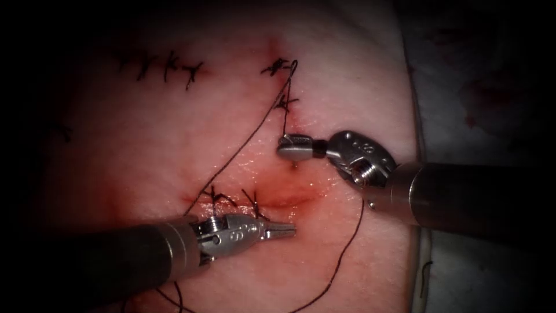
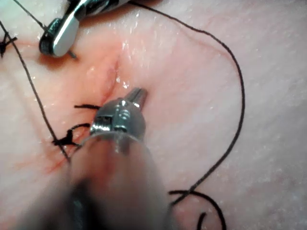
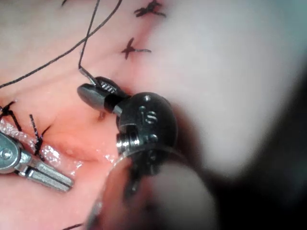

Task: Wound Closure
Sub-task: Throw the needle through the top of the incision with the right needle driver.

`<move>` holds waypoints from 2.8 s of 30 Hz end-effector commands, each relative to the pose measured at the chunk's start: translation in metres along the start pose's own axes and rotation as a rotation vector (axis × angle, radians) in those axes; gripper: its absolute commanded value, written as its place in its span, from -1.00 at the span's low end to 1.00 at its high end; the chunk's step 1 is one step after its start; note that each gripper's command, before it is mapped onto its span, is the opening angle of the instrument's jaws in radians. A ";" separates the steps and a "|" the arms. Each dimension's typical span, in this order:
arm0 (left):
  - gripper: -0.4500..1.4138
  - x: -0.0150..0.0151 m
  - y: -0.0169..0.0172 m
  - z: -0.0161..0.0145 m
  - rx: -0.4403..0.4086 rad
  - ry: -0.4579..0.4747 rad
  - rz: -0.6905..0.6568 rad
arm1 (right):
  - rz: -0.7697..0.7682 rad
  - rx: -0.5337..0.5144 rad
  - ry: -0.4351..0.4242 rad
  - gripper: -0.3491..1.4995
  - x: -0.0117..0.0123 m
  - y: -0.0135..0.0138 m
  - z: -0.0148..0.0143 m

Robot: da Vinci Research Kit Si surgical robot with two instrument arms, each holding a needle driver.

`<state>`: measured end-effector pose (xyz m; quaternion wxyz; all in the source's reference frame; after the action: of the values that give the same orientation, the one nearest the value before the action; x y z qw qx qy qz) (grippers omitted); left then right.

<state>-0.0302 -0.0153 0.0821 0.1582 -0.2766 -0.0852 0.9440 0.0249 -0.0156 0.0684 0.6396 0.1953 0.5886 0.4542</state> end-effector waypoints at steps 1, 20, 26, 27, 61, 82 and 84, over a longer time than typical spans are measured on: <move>-1.00 -0.0004 -0.0001 0.0014 -0.003 -0.006 0.002 | 0.000 0.002 0.002 -1.00 0.0000 0.0002 0.0010; -0.96 0.0035 -0.0021 -0.0054 0.227 -0.063 0.050 | -0.015 0.001 0.008 -1.00 0.0003 0.0004 0.0010; -1.00 0.0047 -0.0022 -0.0066 0.289 -0.105 0.056 | -0.018 0.000 0.006 -1.00 0.0001 0.0004 0.0011; -1.00 0.0049 -0.0025 -0.0069 0.286 -0.107 0.051 | -0.018 0.000 0.006 -1.00 0.0001 0.0004 0.0011; -1.00 0.0041 -0.0003 -0.0044 0.171 -0.150 0.001 | -0.039 -0.011 0.008 -1.00 0.0005 0.0010 0.0013; -1.00 0.0009 0.0006 -0.0066 0.141 -0.150 0.002 | 0.306 0.144 0.170 -1.00 -0.0015 0.0013 0.0039; -1.00 0.0007 0.0008 -0.0069 0.139 -0.149 0.004 | 0.425 0.186 0.184 -1.00 -0.0024 0.0010 0.0046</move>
<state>-0.0266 -0.0152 0.0751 0.1692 -0.1930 -0.0305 0.9660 0.0280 -0.0163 0.0713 0.4455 0.3375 0.6261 0.5437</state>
